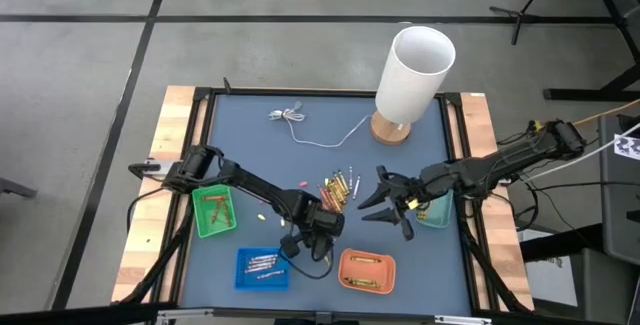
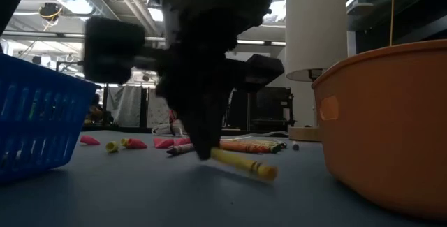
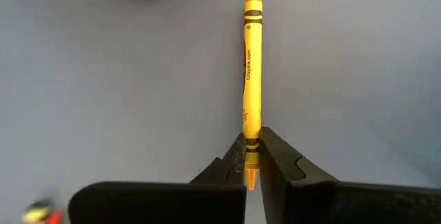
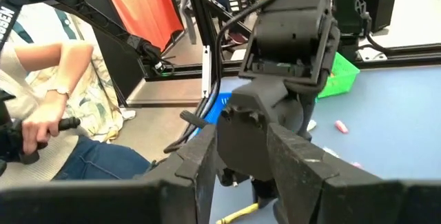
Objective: Sort crayons
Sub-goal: Put the yellow crayon into the dark green bin
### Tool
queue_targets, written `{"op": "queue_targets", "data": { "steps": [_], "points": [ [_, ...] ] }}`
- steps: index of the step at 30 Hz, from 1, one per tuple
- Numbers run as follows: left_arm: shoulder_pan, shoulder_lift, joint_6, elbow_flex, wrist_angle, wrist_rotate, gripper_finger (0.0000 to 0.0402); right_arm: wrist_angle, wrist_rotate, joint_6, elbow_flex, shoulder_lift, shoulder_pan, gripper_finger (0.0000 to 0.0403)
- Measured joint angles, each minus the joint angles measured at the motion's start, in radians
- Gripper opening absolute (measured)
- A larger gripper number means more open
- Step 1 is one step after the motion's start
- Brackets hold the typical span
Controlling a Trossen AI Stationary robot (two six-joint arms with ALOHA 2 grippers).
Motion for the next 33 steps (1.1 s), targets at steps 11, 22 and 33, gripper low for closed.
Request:
{"op": "queue_targets", "data": {
  "steps": [11, 22, 33],
  "points": [
    [0.000, -0.002, 0.039, 0.185, -0.215, -0.048, 0.0000, -0.123, 0.002, -0.003, 0.000, -0.119, 0.000, 0.0131],
    [0.038, -0.003, 0.084, 0.326, -0.279, -0.050, 0.0000, -0.241, 0.079, -0.004, 0.000, -0.185, 0.000, 0.0131],
    [0.106, -0.004, 0.064, 0.303, 0.250, -0.049, 0.0000, -0.291, 0.263, -0.054, 0.000, -0.249, 0.000, 0.0131]
  ]
}}
